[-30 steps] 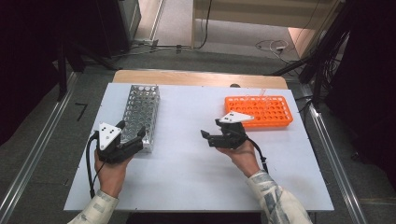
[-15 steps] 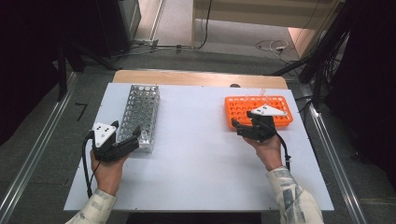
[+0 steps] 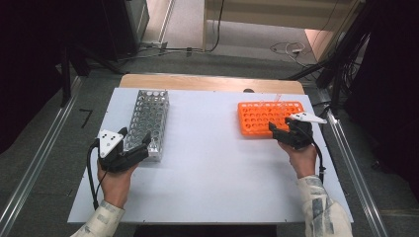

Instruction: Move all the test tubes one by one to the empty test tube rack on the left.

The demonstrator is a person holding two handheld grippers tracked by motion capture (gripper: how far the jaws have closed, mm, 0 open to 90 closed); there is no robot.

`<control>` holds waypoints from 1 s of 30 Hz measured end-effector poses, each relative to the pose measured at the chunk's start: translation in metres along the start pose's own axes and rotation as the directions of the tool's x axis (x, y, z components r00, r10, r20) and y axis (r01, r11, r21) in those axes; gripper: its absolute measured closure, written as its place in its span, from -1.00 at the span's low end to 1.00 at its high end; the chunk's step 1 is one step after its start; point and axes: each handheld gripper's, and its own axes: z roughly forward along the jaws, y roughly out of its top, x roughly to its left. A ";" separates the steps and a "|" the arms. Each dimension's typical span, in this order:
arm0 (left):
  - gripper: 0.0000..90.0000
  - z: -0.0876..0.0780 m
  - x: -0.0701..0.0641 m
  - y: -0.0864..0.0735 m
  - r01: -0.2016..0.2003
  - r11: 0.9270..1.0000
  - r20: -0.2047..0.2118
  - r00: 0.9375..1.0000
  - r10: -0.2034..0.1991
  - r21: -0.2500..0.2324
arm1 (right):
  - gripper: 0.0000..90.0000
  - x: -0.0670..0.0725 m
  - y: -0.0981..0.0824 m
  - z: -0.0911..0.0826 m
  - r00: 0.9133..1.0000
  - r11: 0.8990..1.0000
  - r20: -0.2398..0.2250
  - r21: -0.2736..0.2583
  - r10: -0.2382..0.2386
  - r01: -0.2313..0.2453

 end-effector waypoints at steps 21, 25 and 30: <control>-0.53 -0.001 -0.001 0.004 0.001 1.000 0.030 1.000 -0.001 0.015 | 0.18 -0.019 -0.005 0.039 0.993 0.998 0.098 -0.014 0.061 -0.060; -0.53 -0.001 -0.002 0.005 -0.005 1.000 0.043 0.999 0.004 0.024 | 0.31 -0.019 -0.005 0.043 0.993 0.998 0.110 -0.023 0.053 -0.050; -0.53 0.000 -0.005 0.004 -0.012 1.000 0.048 0.999 0.011 0.028 | 0.41 -0.018 -0.007 0.047 0.992 0.999 0.118 -0.017 0.044 -0.042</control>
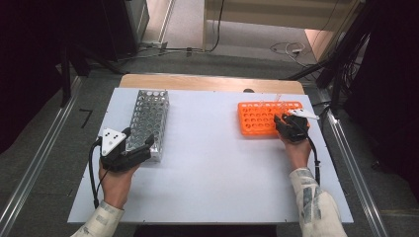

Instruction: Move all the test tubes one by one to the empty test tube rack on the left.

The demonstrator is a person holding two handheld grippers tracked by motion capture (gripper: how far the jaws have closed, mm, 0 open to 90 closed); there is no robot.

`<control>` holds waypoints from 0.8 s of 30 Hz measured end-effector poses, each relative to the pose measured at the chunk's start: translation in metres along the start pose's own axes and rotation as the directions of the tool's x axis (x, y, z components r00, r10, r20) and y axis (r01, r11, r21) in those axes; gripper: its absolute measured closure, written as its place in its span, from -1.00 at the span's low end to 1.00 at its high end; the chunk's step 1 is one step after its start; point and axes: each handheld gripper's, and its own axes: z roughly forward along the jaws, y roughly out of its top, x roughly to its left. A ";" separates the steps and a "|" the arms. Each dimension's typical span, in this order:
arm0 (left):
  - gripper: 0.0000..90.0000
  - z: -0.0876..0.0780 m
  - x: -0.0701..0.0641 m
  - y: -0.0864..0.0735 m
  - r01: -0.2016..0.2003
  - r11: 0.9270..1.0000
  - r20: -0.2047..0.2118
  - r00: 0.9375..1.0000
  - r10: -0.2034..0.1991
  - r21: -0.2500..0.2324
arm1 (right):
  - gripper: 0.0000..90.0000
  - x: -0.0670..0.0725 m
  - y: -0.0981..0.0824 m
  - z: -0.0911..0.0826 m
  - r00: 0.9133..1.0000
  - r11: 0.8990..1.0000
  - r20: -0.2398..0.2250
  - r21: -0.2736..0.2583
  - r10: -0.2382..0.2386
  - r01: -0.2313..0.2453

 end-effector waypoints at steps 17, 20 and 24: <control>-0.53 0.000 0.000 -0.001 -0.004 1.000 0.000 1.000 0.004 0.001 | 0.61 -0.003 0.003 -0.002 1.000 0.999 -0.002 -0.030 0.015 -0.015; -0.53 0.001 -0.001 -0.001 -0.007 1.000 0.000 1.000 0.007 0.003 | 0.61 -0.004 0.005 -0.004 1.000 0.999 -0.004 -0.031 0.016 -0.016; -0.53 0.001 -0.001 -0.001 -0.006 1.000 0.001 1.000 0.006 0.005 | 0.62 -0.005 0.009 -0.009 1.000 0.999 -0.010 -0.047 0.024 -0.025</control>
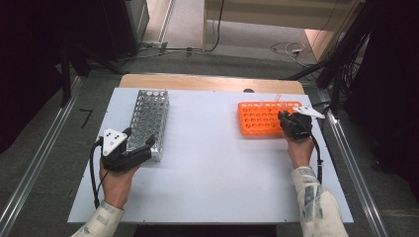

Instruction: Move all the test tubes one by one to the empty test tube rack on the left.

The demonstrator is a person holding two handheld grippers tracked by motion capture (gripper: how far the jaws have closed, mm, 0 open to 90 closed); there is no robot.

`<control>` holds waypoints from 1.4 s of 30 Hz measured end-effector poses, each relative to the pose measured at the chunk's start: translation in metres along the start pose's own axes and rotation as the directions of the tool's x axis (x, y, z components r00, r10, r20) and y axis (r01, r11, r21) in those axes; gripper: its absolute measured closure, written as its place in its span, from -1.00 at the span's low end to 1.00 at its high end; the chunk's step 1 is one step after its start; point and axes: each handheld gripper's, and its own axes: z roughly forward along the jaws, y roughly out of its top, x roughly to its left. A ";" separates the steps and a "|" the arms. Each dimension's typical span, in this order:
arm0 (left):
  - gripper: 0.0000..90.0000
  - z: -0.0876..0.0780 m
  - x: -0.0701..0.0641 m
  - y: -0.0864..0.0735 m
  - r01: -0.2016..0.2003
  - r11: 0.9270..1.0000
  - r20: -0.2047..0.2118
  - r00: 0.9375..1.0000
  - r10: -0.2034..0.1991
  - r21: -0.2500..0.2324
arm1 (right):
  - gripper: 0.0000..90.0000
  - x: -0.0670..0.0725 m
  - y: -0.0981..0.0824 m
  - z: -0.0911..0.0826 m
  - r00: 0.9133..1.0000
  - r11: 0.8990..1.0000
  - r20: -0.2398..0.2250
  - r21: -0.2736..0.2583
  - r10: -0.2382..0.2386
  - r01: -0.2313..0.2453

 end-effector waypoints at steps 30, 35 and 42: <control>-0.53 -0.003 -0.007 0.001 -0.009 1.000 0.029 1.000 0.010 -0.003 | 0.63 0.017 0.008 -0.041 0.994 0.999 -0.104 -0.006 -0.042 0.042; -0.53 -0.003 -0.009 0.001 -0.016 1.000 0.039 0.999 0.016 -0.002 | 0.63 0.027 0.007 -0.046 0.988 0.998 -0.143 -0.010 -0.056 0.055; -0.52 -0.003 -0.016 0.001 -0.025 1.000 0.053 0.998 0.025 0.001 | 0.63 0.048 0.004 -0.049 0.976 0.995 -0.197 0.004 -0.094 0.096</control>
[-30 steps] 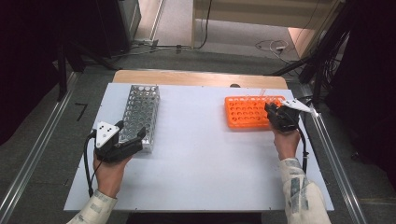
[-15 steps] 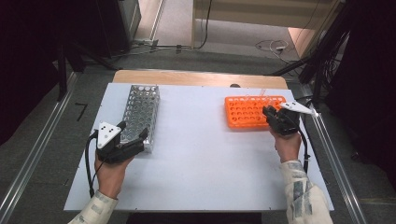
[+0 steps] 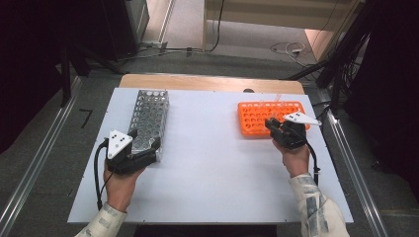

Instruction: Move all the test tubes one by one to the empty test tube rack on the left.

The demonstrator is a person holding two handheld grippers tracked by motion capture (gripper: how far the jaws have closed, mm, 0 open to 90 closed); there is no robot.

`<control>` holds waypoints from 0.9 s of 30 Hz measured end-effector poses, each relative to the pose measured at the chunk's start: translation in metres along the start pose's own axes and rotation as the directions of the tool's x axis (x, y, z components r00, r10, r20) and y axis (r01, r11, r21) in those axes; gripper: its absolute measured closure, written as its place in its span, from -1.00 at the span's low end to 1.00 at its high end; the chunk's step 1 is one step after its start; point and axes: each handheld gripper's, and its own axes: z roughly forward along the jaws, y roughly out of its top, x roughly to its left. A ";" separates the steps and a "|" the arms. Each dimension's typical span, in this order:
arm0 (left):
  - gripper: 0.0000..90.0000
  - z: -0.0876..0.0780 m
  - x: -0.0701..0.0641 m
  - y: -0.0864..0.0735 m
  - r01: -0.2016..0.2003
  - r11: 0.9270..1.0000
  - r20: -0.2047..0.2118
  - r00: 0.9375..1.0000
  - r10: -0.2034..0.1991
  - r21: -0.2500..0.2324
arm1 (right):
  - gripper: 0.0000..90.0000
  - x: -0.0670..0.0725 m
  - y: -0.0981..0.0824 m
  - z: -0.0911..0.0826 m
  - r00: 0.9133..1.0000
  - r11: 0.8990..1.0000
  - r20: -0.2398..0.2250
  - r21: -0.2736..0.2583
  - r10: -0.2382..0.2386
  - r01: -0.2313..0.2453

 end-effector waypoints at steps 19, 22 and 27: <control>-0.52 0.005 -0.020 -0.002 -0.035 0.999 0.054 0.998 0.034 0.019 | 0.63 0.071 -0.008 0.013 0.978 0.988 -0.148 0.038 -0.144 0.151; -0.52 0.006 -0.024 -0.003 -0.041 0.999 0.062 0.997 0.040 0.018 | 0.63 0.079 -0.009 0.014 0.974 0.986 -0.168 0.039 -0.155 0.163; -0.51 0.007 -0.031 -0.003 -0.058 0.998 0.079 0.995 0.057 0.019 | 0.63 0.092 -0.010 0.013 0.965 0.983 -0.203 0.036 -0.168 0.179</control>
